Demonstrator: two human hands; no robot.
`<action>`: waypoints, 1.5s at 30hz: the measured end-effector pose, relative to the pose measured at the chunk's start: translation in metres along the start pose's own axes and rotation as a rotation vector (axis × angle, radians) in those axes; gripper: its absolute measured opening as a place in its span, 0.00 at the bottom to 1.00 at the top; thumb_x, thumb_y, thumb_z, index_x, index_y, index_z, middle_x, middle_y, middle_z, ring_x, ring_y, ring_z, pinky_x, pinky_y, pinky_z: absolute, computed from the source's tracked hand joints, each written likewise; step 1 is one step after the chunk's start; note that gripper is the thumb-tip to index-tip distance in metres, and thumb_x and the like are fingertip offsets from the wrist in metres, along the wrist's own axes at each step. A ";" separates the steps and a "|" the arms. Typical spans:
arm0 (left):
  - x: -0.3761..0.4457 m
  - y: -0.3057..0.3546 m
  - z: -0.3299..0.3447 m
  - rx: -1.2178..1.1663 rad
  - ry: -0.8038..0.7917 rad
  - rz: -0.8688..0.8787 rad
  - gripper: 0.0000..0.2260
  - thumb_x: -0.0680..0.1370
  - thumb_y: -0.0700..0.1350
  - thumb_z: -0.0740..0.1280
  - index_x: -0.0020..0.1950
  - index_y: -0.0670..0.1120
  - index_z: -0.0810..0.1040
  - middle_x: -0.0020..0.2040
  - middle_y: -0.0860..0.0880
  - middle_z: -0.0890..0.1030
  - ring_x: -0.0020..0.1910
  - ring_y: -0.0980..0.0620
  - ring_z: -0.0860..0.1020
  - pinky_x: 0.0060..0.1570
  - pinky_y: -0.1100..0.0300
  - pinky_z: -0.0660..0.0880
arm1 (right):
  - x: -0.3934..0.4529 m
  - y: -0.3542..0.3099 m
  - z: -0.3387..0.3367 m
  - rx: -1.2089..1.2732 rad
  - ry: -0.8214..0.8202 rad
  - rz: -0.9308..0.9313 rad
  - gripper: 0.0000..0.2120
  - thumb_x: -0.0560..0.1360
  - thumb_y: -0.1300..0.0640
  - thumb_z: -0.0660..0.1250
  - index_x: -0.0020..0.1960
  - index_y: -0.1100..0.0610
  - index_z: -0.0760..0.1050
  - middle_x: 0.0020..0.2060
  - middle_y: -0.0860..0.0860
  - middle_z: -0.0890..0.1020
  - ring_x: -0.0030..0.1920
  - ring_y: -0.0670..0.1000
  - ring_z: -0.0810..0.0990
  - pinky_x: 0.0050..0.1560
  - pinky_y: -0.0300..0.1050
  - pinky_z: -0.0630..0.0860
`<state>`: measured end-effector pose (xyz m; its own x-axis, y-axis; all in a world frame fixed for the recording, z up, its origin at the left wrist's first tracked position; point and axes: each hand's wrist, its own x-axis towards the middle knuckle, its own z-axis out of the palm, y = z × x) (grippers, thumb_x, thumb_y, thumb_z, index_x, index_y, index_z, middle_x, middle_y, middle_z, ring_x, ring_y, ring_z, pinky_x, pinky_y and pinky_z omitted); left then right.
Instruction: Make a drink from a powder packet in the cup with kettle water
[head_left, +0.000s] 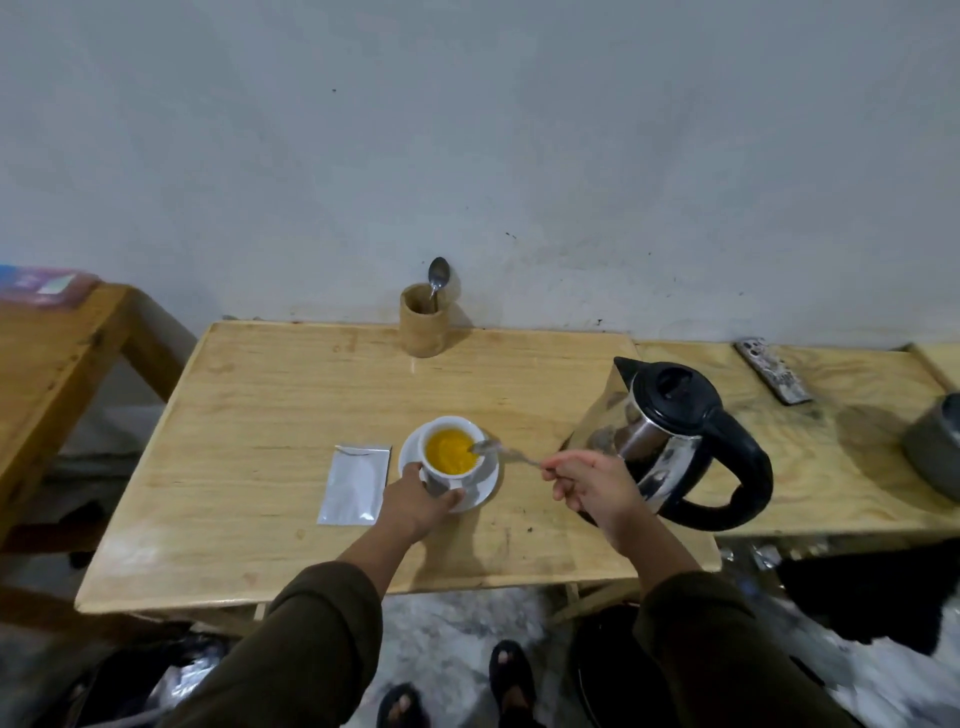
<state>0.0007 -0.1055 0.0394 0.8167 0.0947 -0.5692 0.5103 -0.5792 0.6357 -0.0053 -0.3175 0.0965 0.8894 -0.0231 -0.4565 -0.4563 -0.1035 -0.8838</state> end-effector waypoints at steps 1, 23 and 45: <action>0.000 0.000 0.000 0.001 -0.004 0.004 0.35 0.73 0.55 0.70 0.75 0.44 0.60 0.68 0.42 0.75 0.66 0.41 0.73 0.61 0.53 0.71 | -0.002 0.005 -0.003 0.068 0.022 0.005 0.10 0.76 0.68 0.59 0.43 0.62 0.79 0.37 0.56 0.80 0.31 0.49 0.74 0.28 0.39 0.65; -0.007 0.001 0.009 -0.028 0.106 -0.034 0.32 0.72 0.56 0.70 0.72 0.44 0.65 0.65 0.45 0.77 0.65 0.46 0.75 0.60 0.57 0.71 | 0.040 0.079 0.036 -0.249 0.397 0.396 0.14 0.68 0.62 0.73 0.28 0.50 0.75 0.43 0.55 0.85 0.48 0.56 0.83 0.55 0.49 0.80; -0.005 -0.011 -0.009 0.011 0.025 0.037 0.29 0.76 0.54 0.66 0.73 0.44 0.64 0.67 0.44 0.76 0.66 0.44 0.74 0.63 0.55 0.70 | 0.027 0.053 0.048 -0.891 0.353 0.308 0.13 0.76 0.53 0.63 0.52 0.60 0.80 0.53 0.56 0.82 0.56 0.57 0.80 0.52 0.43 0.75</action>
